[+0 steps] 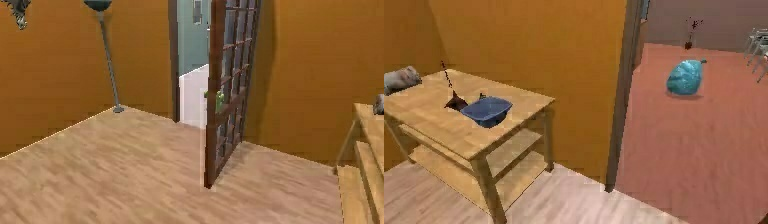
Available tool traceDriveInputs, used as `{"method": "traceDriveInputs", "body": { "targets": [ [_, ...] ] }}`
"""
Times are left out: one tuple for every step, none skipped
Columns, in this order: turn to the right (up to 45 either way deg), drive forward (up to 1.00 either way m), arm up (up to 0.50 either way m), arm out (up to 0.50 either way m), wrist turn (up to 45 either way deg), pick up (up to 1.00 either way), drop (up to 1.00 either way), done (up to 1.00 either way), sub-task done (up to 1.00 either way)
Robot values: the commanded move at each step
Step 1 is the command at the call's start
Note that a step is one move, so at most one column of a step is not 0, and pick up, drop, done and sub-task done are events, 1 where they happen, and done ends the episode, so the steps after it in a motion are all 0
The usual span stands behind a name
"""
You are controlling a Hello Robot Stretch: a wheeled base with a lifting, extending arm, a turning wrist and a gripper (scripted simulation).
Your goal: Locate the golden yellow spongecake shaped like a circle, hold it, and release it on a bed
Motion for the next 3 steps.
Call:
{"method": "traceDriveInputs", "body": {
  "targets": [
    [45.0, 0.00, 0.00, 0.00, 0.0, 0.00, 0.00, 0.00, 0.00],
    [45.0, 0.00, 0.00, 0.00, 0.0, 0.00, 0.00, 0.00, 0.00],
    [15.0, 0.00, 0.00, 0.00, 0.0, 0.00, 0.00, 0.00, 0.00]
  ]
}}
